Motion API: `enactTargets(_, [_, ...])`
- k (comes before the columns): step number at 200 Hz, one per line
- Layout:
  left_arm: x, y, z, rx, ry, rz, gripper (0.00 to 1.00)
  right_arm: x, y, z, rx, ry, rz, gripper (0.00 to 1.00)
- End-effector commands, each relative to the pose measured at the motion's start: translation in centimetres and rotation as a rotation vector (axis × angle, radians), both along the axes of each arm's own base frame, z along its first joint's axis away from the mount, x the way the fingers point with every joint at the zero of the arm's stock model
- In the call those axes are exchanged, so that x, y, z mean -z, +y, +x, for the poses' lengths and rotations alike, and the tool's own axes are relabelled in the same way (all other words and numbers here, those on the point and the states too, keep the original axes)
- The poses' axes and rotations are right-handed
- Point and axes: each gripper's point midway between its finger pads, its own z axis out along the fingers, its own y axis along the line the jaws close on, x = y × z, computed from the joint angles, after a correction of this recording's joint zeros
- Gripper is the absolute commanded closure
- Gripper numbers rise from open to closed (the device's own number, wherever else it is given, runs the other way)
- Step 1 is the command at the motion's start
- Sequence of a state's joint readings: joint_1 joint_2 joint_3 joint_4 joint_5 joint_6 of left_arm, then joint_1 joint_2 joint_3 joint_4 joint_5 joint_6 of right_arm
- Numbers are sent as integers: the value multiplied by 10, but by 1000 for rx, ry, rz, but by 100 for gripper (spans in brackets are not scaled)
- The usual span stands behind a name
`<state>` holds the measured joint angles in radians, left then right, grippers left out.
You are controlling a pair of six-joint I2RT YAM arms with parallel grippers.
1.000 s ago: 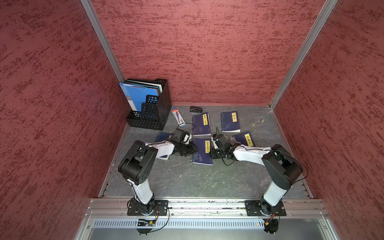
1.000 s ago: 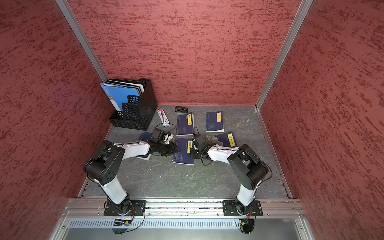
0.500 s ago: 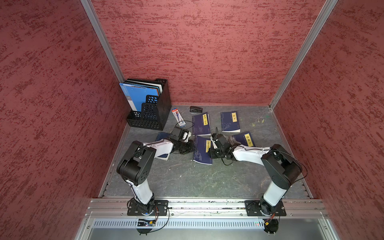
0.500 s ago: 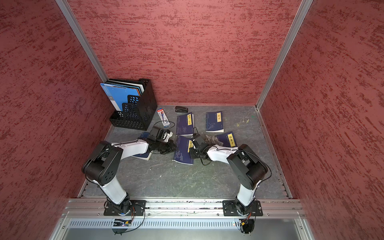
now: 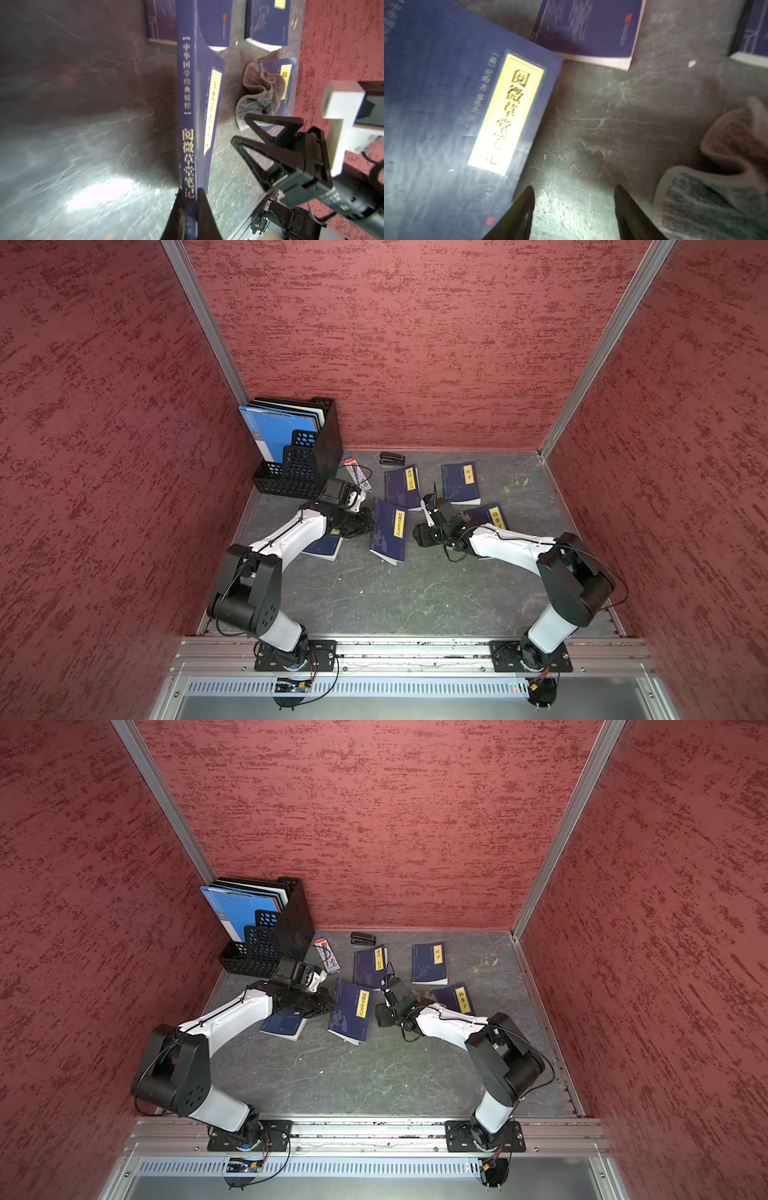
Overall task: Wipe the cover of the book
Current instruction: Pick up the book from the center of the board.
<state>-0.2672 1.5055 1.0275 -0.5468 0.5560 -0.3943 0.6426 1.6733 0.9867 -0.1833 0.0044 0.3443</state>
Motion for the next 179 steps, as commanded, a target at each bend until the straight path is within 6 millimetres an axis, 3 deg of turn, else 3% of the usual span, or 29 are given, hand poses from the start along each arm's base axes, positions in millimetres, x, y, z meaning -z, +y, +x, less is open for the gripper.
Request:
enactTargets(1, [-22,18,-14,15,19,17,100,-11,-10,14,12,-50,-13,38])
enactTargets(35, [-51,55,-17,-41,22,27,100,-2,-11,17,-5,-40,-4,38])
enactTargets(62, [-60,86,-15,-95,25,20,98,2,-10,19,-17,-34,7,38])
enactTargets(119, [-52,140,-10,-202,72,-40,99,8,-1,23,-54,-22,34,38])
enactTargets(179, [-27,157,6,-198,136,-26,100,6,5,23,-79,-26,54,38])
